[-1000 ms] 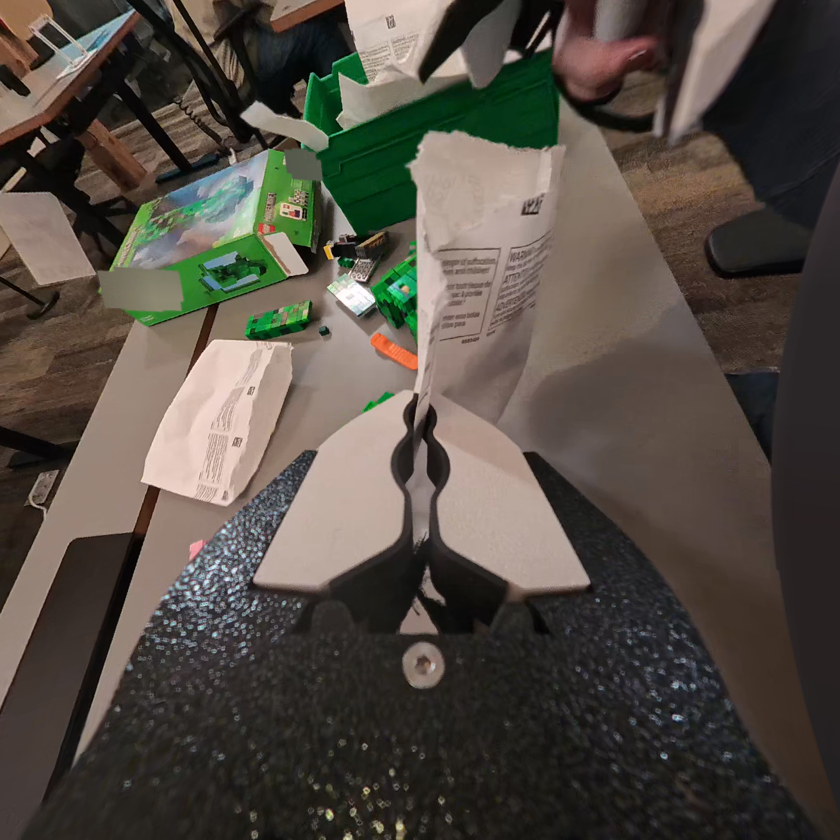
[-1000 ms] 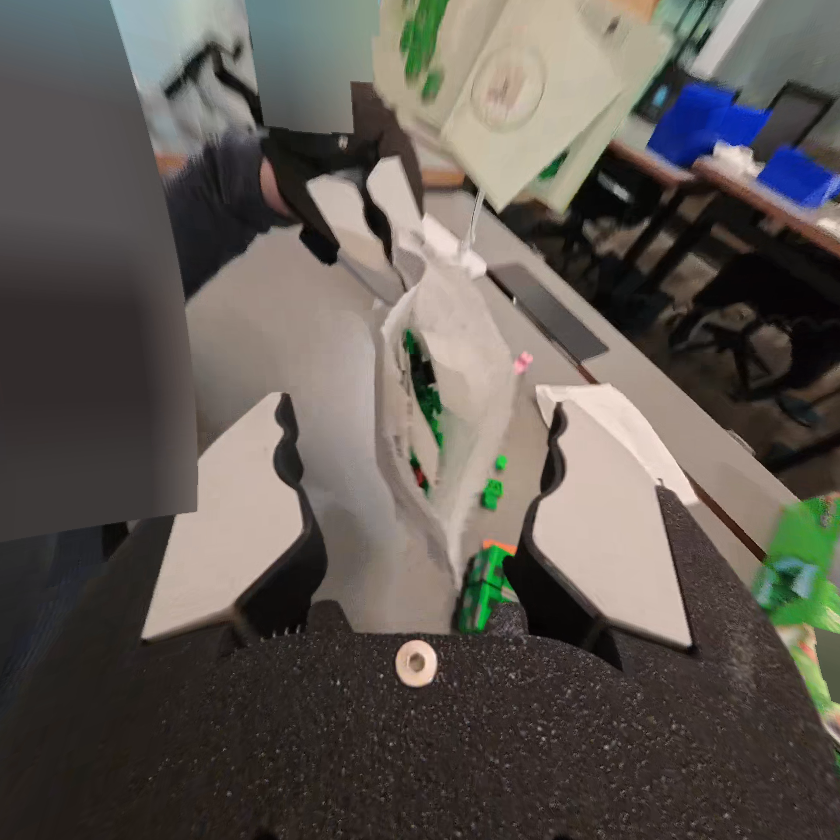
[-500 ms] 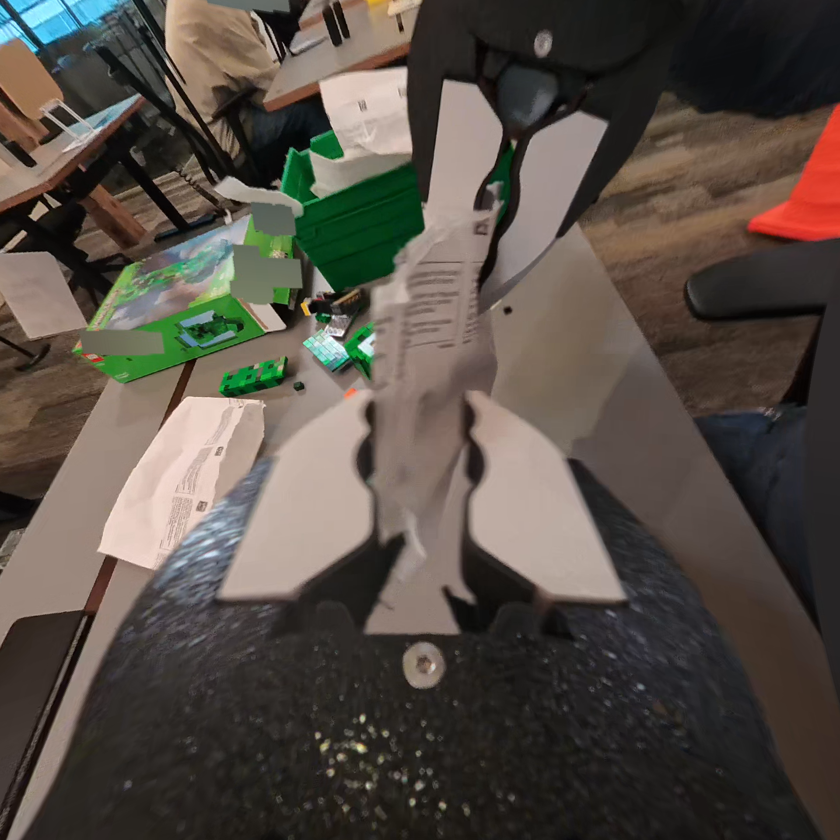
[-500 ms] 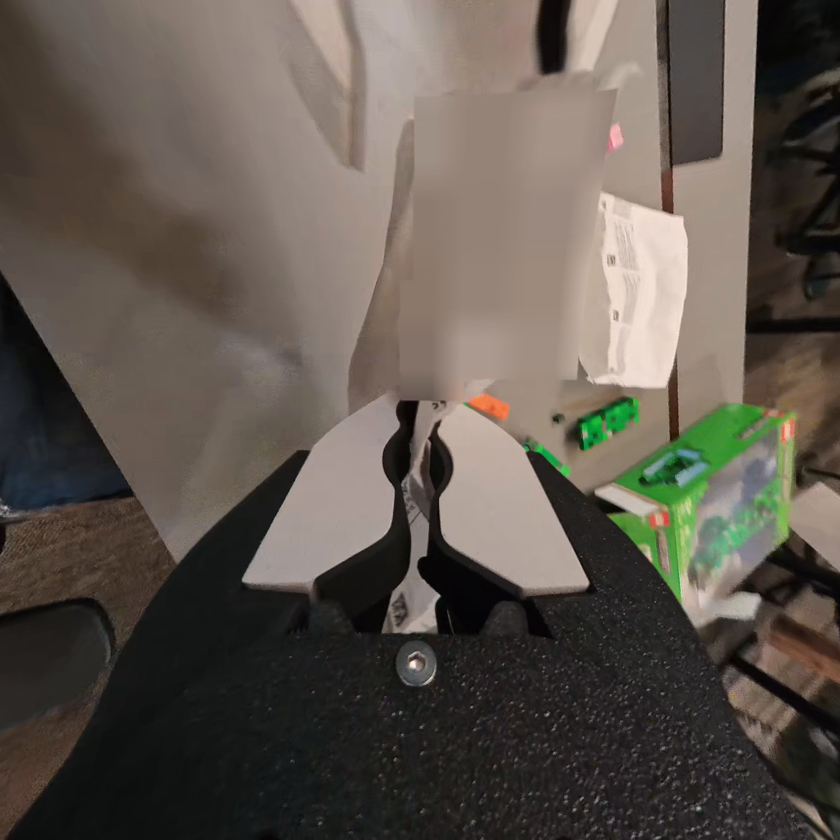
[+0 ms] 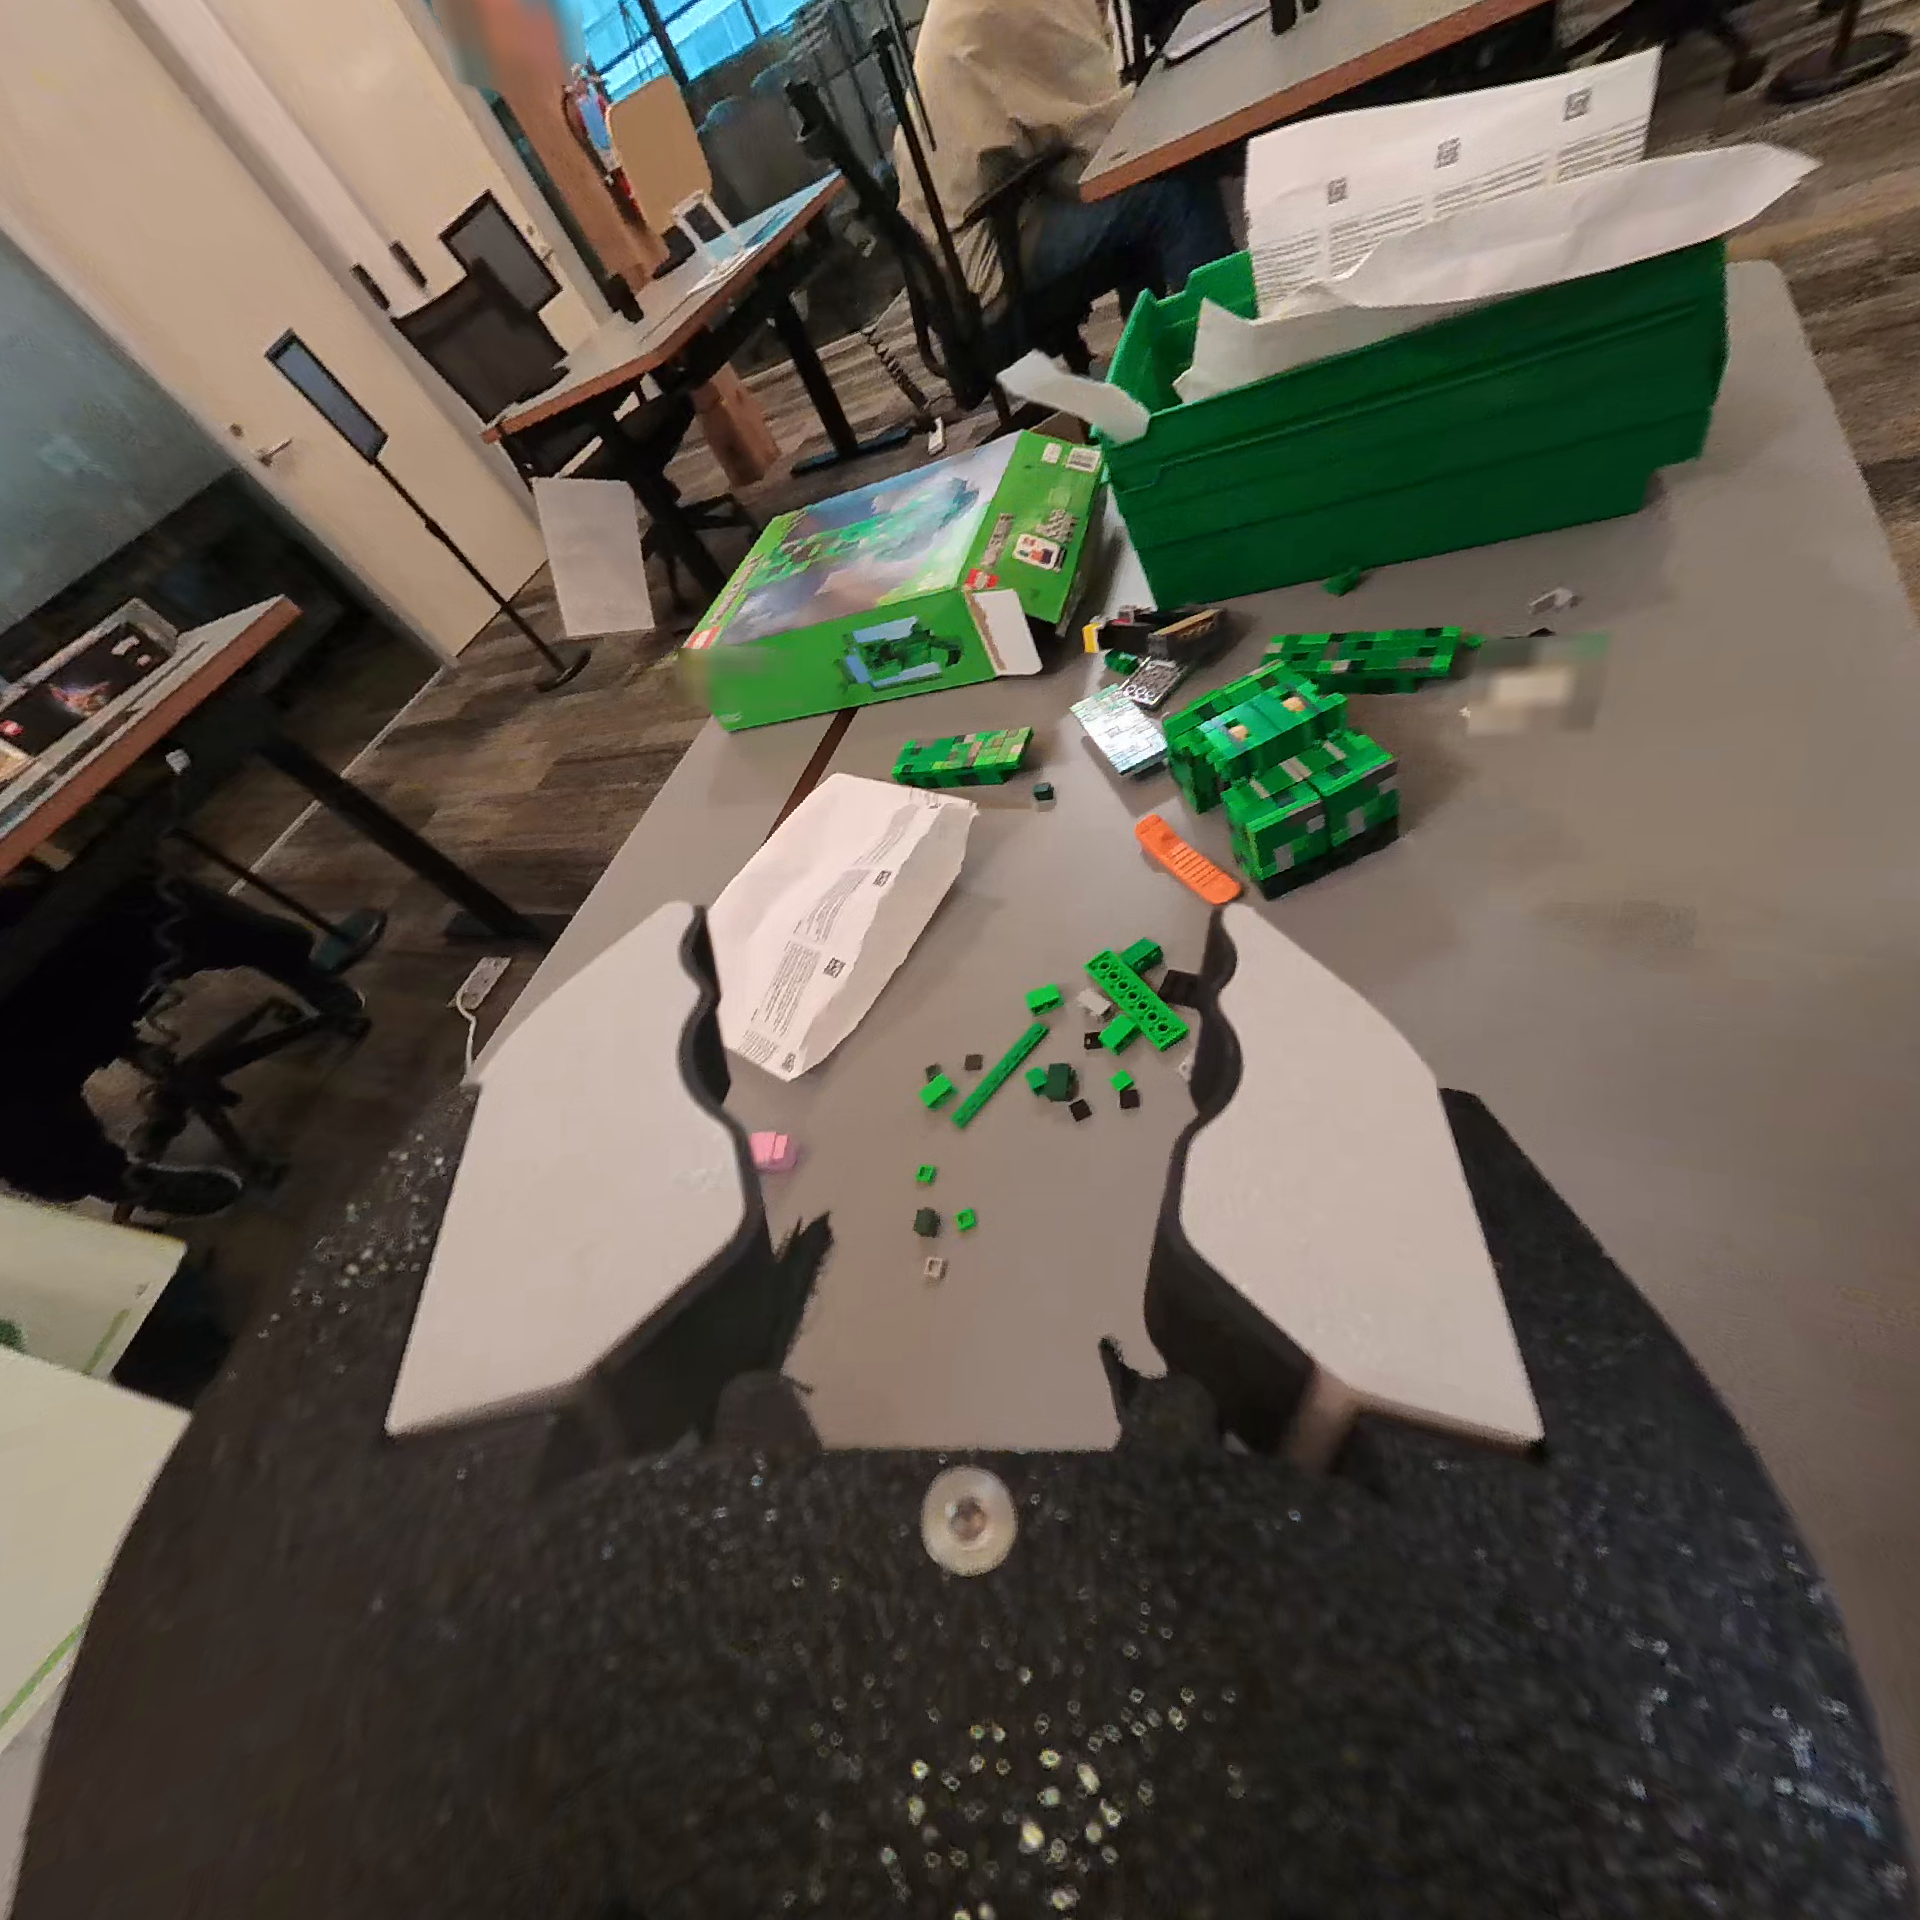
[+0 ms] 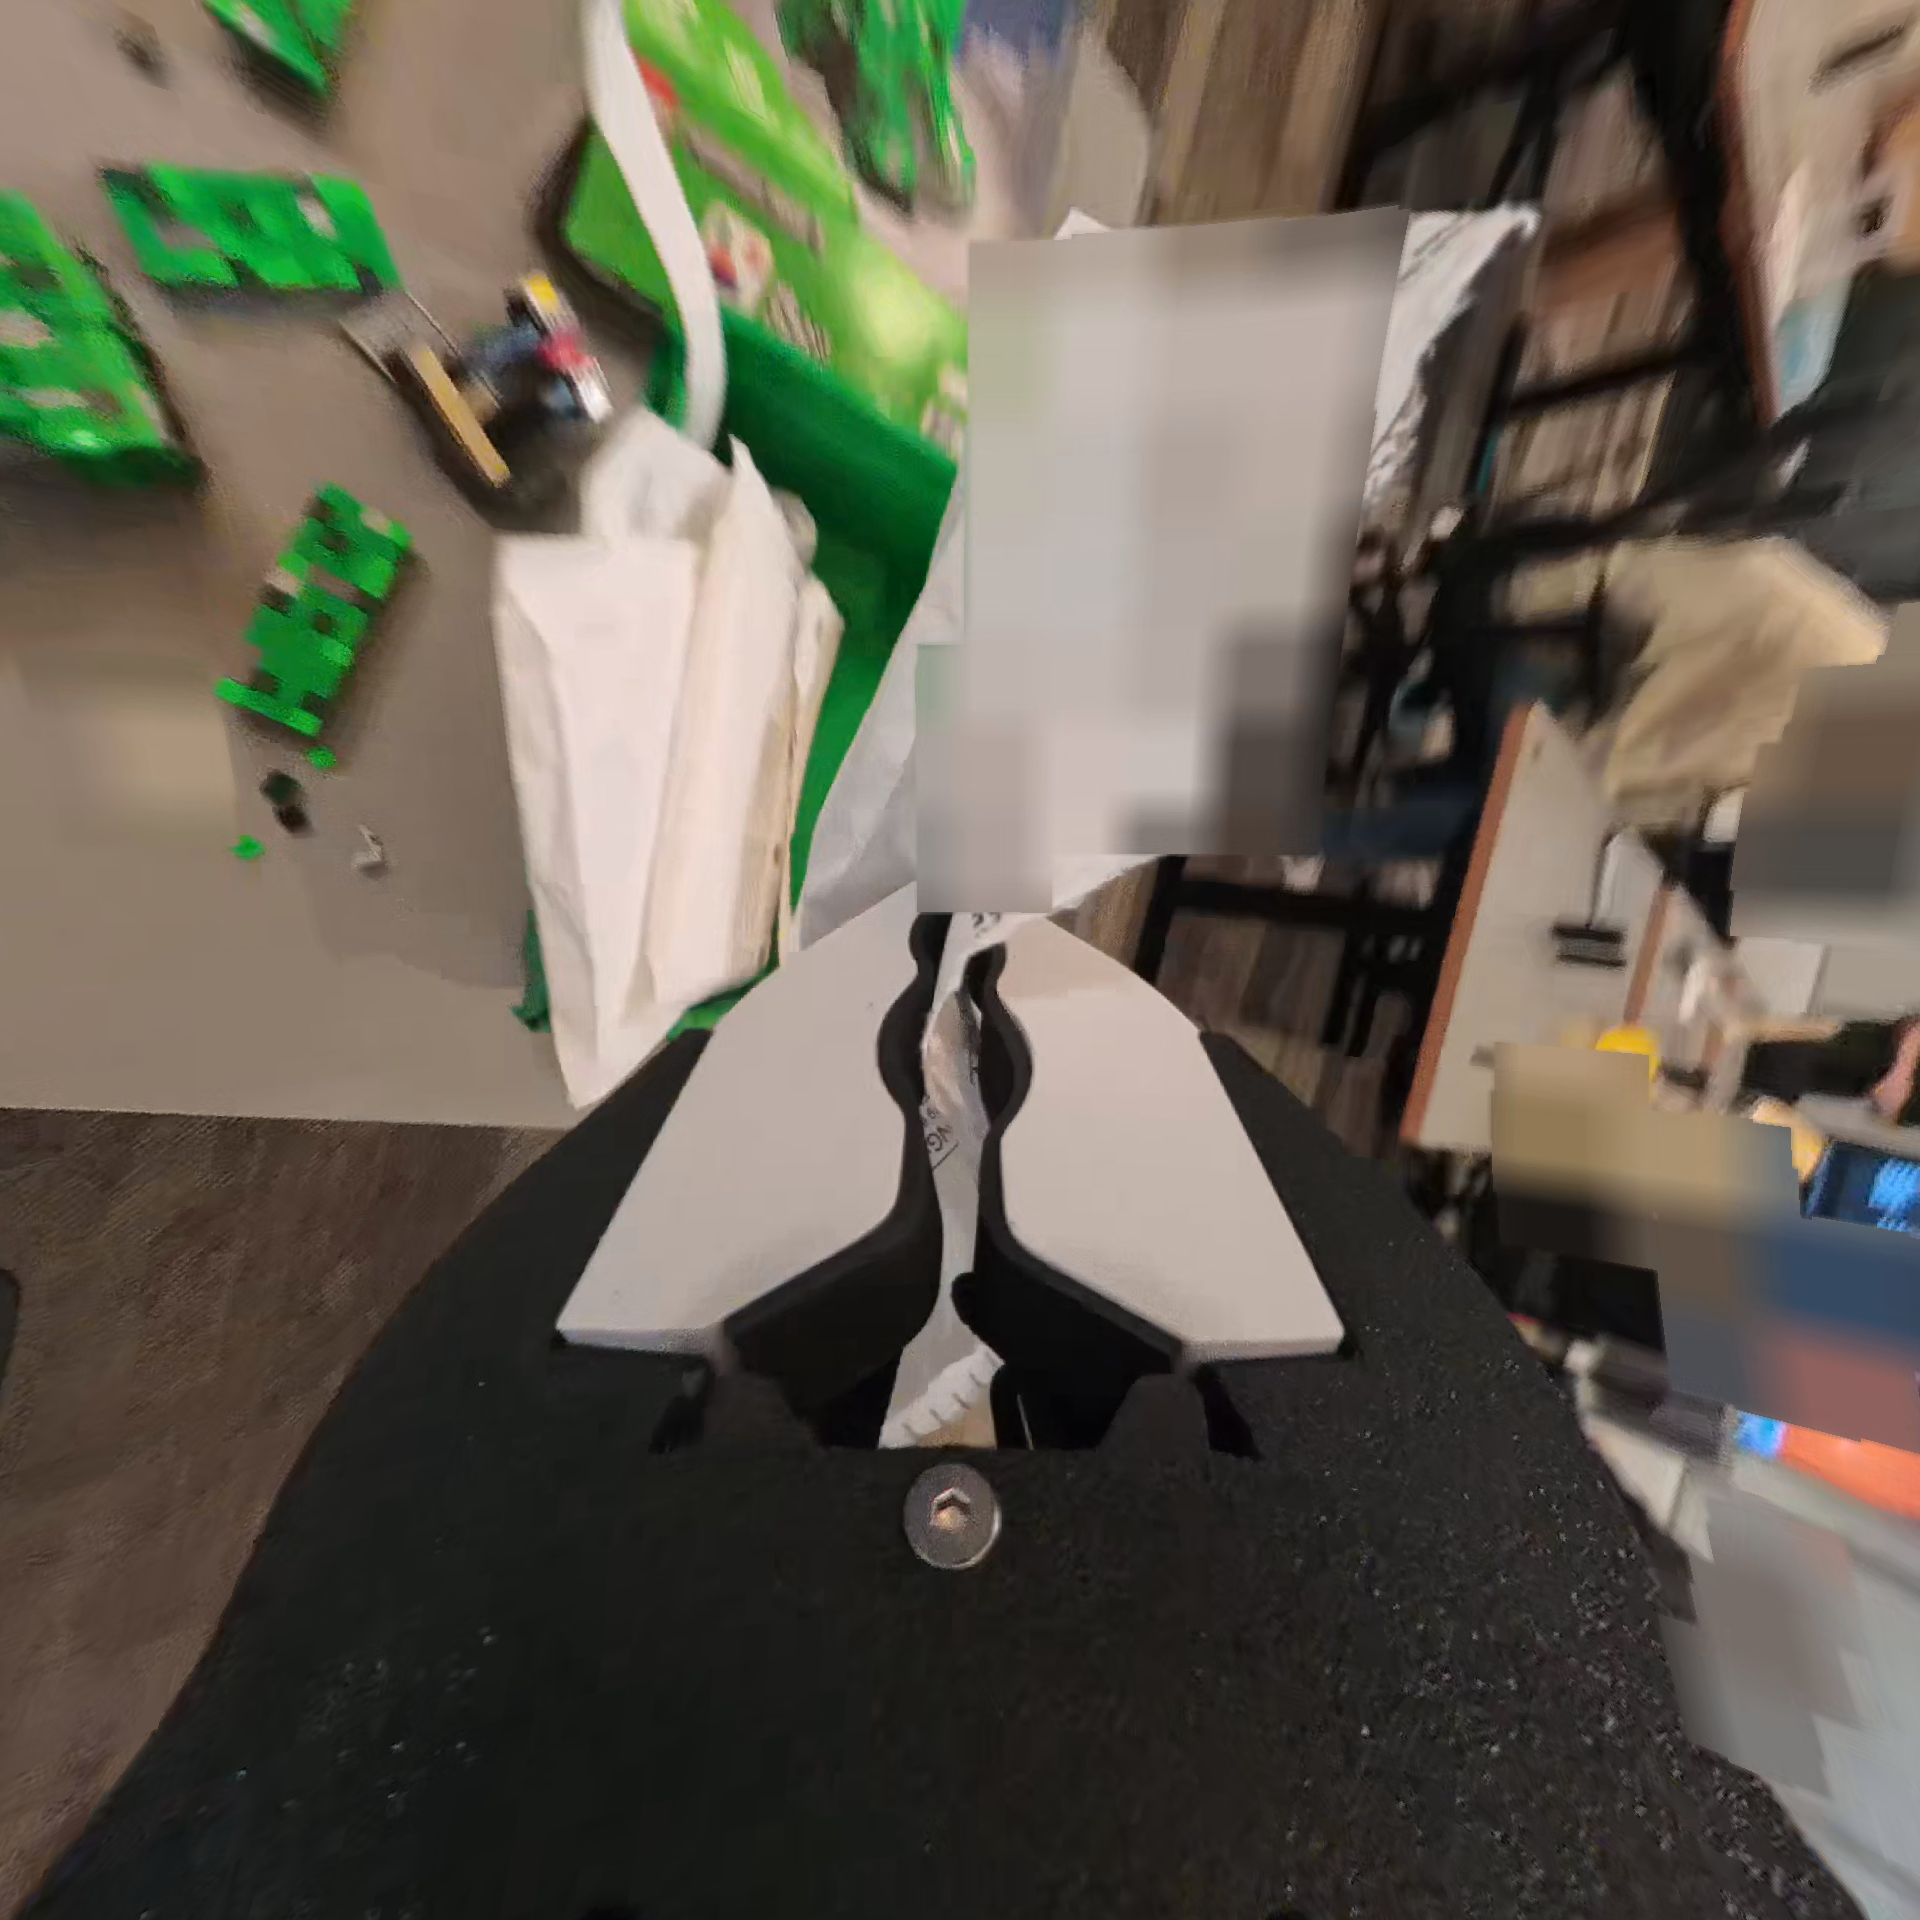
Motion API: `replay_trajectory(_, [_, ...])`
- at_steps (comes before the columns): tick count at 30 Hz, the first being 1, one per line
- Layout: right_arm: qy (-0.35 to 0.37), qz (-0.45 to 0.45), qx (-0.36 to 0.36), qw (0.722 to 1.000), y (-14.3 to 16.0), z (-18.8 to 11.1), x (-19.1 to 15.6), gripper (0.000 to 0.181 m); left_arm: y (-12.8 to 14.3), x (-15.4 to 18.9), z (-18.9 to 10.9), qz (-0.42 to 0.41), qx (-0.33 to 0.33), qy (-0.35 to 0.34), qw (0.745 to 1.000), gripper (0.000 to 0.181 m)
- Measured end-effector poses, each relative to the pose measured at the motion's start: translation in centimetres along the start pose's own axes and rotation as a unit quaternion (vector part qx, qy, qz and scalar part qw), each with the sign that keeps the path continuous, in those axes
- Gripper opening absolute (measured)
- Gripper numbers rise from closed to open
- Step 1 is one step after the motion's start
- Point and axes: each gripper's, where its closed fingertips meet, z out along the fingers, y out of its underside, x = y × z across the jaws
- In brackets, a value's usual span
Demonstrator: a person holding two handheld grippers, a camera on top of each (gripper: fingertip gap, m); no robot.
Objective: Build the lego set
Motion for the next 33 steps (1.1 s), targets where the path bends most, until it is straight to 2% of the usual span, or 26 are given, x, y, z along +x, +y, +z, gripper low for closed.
replay_trajectory(1, [-0.01, 0.017, -0.028, 0.999, 1.4, 1.7, 0.4, 0.001, 0.2, -0.2, -0.1, 0.0, -0.005, -0.003, 1.0, 0.088])
replay_trajectory(5, [-0.055, 0.037, -0.122, 0.99, 5.4, 9.4, -0.9, 0.001, 1.3, -1.3, -0.2, 0.002, -0.028, -0.026, 0.999, 0.088])
replay_trajectory(9, [-0.064, 0.017, -0.206, 0.976, 7.7, 15.6, -3.4, 0.001, 2.7, -1.7, -0.3, -0.01, -0.057, -0.02, 0.998, 0.09])
replay_trajectory(13, [-0.077, -0.023, -0.254, 0.964, 8.8, 19.3, -5.9, 0.002, 4.4, -3.0, -0.6, -0.005, -0.097, -0.052, 0.994, 0.089])
replay_trajectory(17, [-0.106, -0.003, -0.234, 0.966, 8.5, 21.0, -7.6, 0.007, 5.6, -3.7, -0.9, -0.008, -0.118, -0.063, 0.991, 0.089])
replay_trajectory(20, [-0.119, 0.031, -0.2, 0.972, 7.6, 20.2, -7.2, 0.025, 5.9, -4.0, -0.9, -0.013, -0.121, -0.066, 0.99, 0.089])
replay_trajectory(22, [-0.094, 0.049, -0.183, 0.977, 7.1, 18.5, -5.5, 0.035, 6.1, -4.2, -0.9, -0.014, -0.125, -0.069, 0.99, 0.089])
replay_trajectory(24, [-0.06, 0.075, -0.137, 0.986, 6.0, 15.5, -3.8, 0.038, 6.3, -4.5, -0.9, -0.014, -0.128, -0.076, 0.989, 0.089])
replay_trajectory(26, [-0.038, 0.115, -0.045, 0.992, 3.7, 11.7, -3.1, 0.036, 6.5, -5.0, -1.1, -0.016, -0.131, -0.088, 0.987, 0.089])
replay_trajectory(28, [-0.049, 0.151, 0.073, 0.985, 0.8, 7.7, -4.2, 0.033, 6.7, -5.6, -1.3, -0.023, -0.136, -0.101, 0.985, 0.087])
replay_trajectory(30, [-0.074, 0.175, 0.183, 0.965, -1.9, 4.3, -6.5, 0.034, 6.4, -6.5, -1.5, -0.021, -0.126, -0.128, 0.984, 0.078])
replay_trajectory(33, [-0.133, 0.184, 0.31, 0.923, -5.6, 1.7, -12.2, 0.037, 6.2, -6.8, -1.6, -0.027, -0.121, -0.142, 0.982, 0.077])
